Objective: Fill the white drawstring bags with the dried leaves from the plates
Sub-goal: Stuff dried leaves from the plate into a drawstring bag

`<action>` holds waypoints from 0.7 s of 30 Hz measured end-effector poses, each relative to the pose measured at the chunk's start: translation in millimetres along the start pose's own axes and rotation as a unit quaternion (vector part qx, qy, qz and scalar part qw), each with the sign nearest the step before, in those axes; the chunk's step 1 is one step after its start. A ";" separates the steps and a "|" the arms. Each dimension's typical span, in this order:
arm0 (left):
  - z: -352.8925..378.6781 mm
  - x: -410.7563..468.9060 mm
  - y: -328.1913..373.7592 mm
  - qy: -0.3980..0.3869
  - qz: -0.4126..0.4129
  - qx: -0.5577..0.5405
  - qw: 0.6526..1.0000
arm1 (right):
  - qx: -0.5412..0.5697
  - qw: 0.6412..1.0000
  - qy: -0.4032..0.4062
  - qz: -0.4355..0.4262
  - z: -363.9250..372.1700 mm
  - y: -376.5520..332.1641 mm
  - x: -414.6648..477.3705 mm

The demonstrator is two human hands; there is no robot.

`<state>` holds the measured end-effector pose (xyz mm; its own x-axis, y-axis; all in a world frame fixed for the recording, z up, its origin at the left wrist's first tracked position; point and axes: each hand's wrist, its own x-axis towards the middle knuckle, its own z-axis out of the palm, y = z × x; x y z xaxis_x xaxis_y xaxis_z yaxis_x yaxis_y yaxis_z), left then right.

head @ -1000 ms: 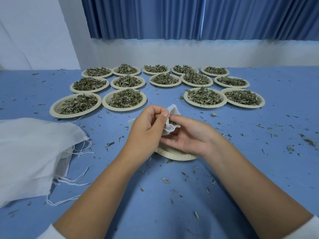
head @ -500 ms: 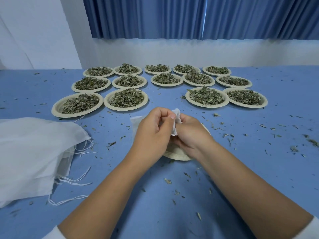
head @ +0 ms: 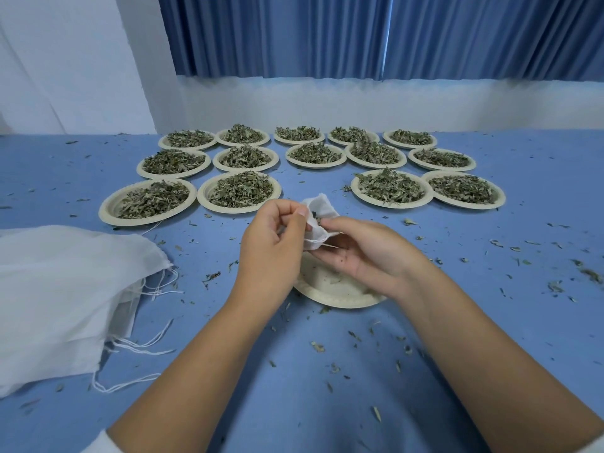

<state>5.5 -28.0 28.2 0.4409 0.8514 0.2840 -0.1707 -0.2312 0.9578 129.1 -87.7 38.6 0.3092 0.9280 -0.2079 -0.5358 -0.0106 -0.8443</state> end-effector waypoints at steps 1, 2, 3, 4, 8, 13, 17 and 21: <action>-0.1 0.5 -0.4 -0.001 0.001 -0.005 1.000 | -0.009 1.000 0.010 -0.005 -0.5 0.0 -0.3; 0.0 0.2 -0.6 -0.006 0.008 -0.002 1.000 | -0.022 1.000 0.017 -0.010 -0.7 0.5 -0.6; 0.4 -0.6 -0.9 -0.011 0.018 0.006 1.000 | -0.038 0.999 0.022 -0.011 -0.5 1.4 -1.2; 0.7 -1.7 -1.1 -0.014 0.028 0.014 0.999 | -0.060 0.998 0.022 -0.008 -0.7 1.6 -2.0; -0.1 -2.0 -1.7 -0.005 0.039 0.033 0.999 | -0.174 0.984 0.019 0.040 -6.8 -8.0 -7.6; 2.7 -6.5 -5.1 -0.079 0.135 0.230 0.961 | -0.192 0.981 -0.006 0.038 -6.8 -12.1 -11.0; 4.8 -7.2 -9.2 -0.123 0.185 0.323 0.920 | -0.185 0.980 0.069 -0.029 -8.9 -7.4 -7.5; 3.1 -5.5 -12.1 -0.079 0.185 0.327 0.923 | -0.131 0.980 0.126 -0.083 -21.0 -18.3 -7.2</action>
<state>7.8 -31.4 15.1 0.5909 0.5893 0.5510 0.2102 -0.7718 0.6001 153.2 -102.0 45.2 0.5764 0.8042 -0.1450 -0.2516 0.0059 -0.9678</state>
